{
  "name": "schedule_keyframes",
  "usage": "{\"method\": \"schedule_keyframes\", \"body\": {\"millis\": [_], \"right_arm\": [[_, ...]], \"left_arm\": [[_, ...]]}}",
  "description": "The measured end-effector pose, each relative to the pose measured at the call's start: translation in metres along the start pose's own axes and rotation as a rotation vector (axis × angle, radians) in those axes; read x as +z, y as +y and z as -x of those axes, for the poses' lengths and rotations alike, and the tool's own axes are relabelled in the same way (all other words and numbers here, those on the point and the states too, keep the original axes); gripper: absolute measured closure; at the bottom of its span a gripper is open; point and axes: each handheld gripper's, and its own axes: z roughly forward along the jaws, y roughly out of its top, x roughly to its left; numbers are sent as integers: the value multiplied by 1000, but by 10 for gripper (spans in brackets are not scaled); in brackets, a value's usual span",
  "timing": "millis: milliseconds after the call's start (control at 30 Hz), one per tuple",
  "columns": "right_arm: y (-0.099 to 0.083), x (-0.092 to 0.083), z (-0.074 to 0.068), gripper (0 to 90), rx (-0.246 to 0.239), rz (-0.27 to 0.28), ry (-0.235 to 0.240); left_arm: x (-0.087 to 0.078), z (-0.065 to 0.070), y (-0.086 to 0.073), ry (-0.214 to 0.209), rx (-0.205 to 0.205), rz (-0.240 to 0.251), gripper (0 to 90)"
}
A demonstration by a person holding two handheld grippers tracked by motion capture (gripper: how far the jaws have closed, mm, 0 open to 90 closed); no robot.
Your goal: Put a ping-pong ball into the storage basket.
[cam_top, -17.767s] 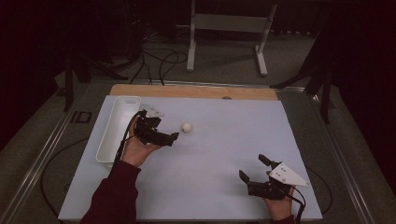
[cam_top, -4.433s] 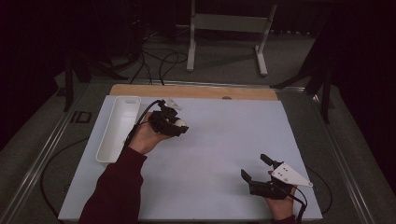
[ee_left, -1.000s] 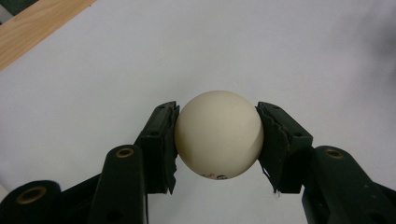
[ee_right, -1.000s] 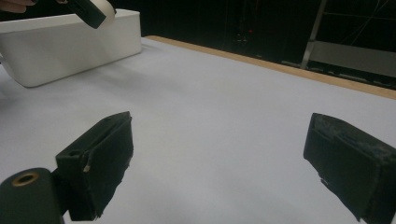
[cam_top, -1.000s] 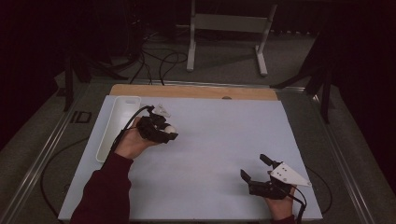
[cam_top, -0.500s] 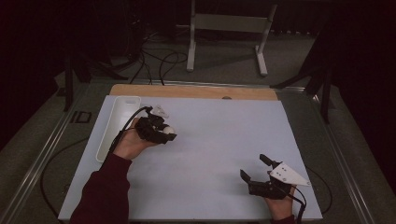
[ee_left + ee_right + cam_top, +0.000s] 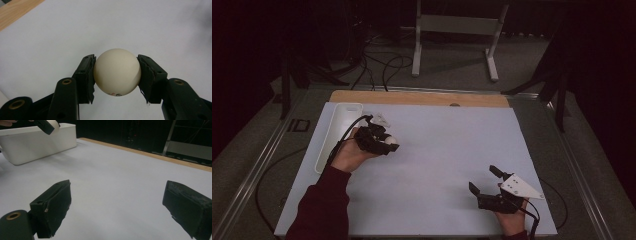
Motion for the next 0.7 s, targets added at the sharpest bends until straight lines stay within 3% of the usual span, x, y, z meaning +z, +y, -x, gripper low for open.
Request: {"method": "schedule_keyframes", "body": {"millis": [700], "right_arm": [[0, 0, 0, 81, 3, 6, 0]], "left_arm": [[-17, -8, -3, 27, -15, 30, 512]]}}
